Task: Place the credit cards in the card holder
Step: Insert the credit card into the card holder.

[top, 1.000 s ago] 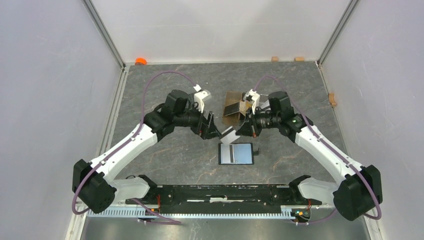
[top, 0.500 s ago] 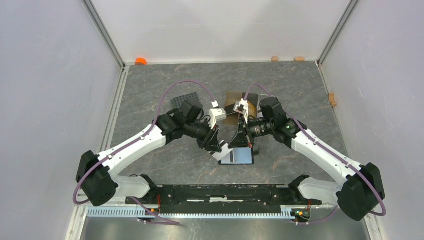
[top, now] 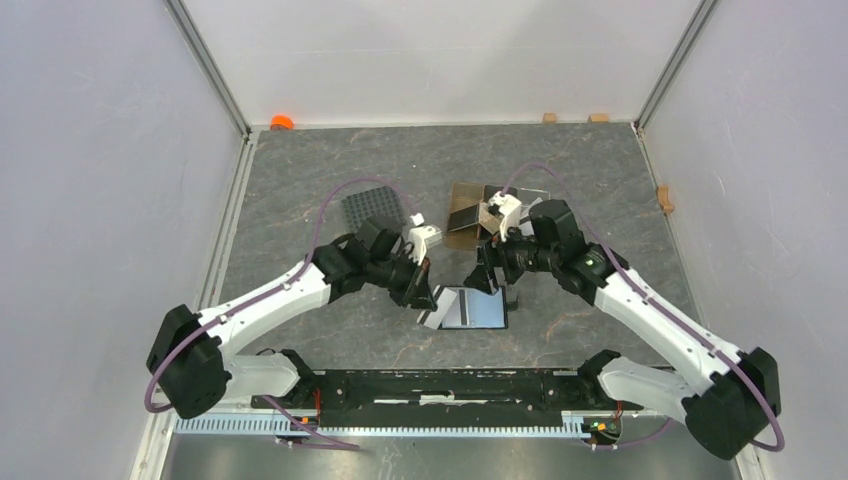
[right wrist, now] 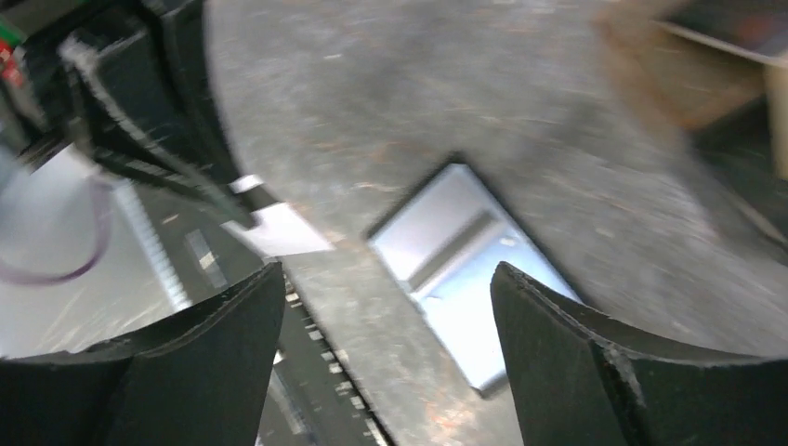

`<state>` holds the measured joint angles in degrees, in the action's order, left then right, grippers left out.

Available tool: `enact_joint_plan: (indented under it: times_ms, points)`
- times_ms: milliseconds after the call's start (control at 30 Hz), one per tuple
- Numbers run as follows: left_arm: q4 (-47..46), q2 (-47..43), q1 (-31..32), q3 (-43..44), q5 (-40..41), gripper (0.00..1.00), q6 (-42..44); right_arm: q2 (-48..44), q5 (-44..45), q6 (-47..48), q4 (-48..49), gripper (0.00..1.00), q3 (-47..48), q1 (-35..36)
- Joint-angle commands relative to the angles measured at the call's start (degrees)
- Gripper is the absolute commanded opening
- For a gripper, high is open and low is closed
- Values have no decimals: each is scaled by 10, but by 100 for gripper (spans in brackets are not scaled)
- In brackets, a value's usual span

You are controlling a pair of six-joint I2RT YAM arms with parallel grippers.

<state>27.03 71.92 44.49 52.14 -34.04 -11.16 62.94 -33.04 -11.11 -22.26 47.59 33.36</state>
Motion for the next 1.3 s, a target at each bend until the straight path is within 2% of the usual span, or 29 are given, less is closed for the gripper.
enact_joint_plan:
  times_ms: [0,100,200,400,800,1267]
  points:
    - [-174,-38,0,-112,63,2,-241,-56,307,-36,-43,87,-37,-1]
    - [-318,-33,6,-187,95,2,-343,-75,393,-58,-39,87,-86,-1]
    - [-425,-4,11,-221,115,2,-410,-73,415,-75,-26,82,-124,-1]
    - [-525,79,17,-222,119,2,-462,-46,413,-92,17,73,-168,0]
    - [-599,195,22,-217,116,2,-492,-4,383,-95,64,47,-198,1]
    - [-655,281,27,-203,92,2,-513,-2,398,-100,55,8,-217,4]
